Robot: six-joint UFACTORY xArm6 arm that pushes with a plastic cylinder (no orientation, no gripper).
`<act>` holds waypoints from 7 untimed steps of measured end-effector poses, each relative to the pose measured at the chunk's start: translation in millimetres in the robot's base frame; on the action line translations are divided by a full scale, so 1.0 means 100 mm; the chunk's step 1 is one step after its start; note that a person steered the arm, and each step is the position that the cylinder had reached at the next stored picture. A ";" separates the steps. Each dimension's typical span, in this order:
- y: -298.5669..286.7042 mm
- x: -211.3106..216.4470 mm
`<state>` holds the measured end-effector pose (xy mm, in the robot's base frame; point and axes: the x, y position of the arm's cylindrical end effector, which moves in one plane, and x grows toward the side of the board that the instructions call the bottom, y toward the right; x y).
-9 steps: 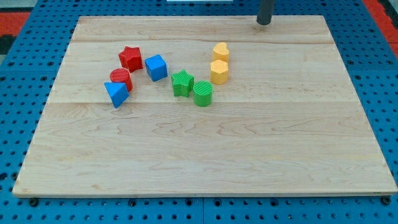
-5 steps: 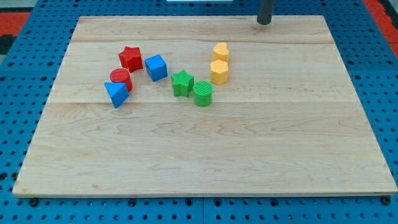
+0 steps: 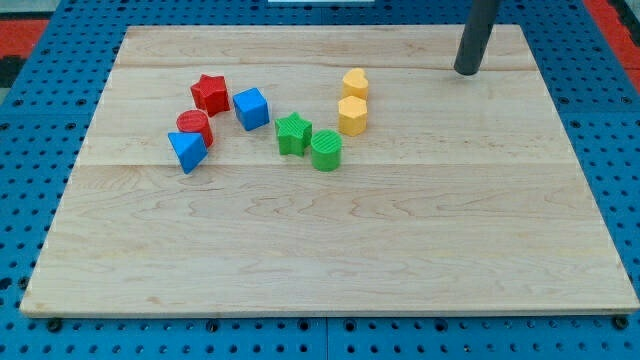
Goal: Move your arm towards the center
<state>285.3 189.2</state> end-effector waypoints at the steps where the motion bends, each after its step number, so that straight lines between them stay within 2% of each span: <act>1: 0.05 0.00; 3: 0.32 0.06; 4: 0.86 0.07; 5: 1.13 0.28; 6: 0.88 0.44; 7: 0.12 0.46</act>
